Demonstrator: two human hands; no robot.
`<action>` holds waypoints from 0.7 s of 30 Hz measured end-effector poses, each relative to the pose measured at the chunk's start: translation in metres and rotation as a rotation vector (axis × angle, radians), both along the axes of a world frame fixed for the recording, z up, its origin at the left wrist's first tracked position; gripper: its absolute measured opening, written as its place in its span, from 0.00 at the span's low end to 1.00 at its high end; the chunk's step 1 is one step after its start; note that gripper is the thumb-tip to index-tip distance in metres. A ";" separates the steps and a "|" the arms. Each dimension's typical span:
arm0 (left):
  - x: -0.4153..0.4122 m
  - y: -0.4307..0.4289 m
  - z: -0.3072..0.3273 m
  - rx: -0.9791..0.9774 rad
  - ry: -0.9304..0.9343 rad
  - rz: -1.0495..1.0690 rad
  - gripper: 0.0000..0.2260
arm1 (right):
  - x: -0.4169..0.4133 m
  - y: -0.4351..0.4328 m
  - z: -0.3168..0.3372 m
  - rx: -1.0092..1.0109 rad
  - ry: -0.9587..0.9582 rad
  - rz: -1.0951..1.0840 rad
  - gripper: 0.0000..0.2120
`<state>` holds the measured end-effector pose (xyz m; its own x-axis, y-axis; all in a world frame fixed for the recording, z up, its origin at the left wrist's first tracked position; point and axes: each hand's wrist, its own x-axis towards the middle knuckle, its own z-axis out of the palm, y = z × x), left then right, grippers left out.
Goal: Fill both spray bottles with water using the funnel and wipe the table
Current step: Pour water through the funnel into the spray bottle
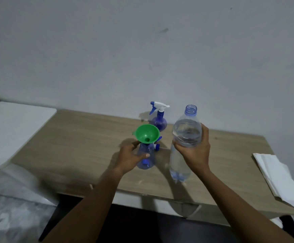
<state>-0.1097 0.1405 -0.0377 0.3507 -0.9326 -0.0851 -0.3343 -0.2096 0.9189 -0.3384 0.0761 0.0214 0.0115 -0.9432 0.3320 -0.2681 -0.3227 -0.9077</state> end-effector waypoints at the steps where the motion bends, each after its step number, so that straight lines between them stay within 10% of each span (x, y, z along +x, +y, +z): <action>1: 0.002 0.000 -0.002 -0.007 -0.004 0.005 0.25 | -0.004 0.002 0.002 -0.011 0.026 0.028 0.40; 21: -0.001 -0.001 -0.004 -0.050 -0.185 -0.008 0.17 | -0.029 -0.003 0.055 0.066 0.569 0.378 0.33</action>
<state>-0.1109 0.1399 -0.0415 0.3484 -0.9369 0.0269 -0.4998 -0.1614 0.8510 -0.3673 0.0731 0.0766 0.4992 -0.8583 0.1186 -0.5892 -0.4366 -0.6798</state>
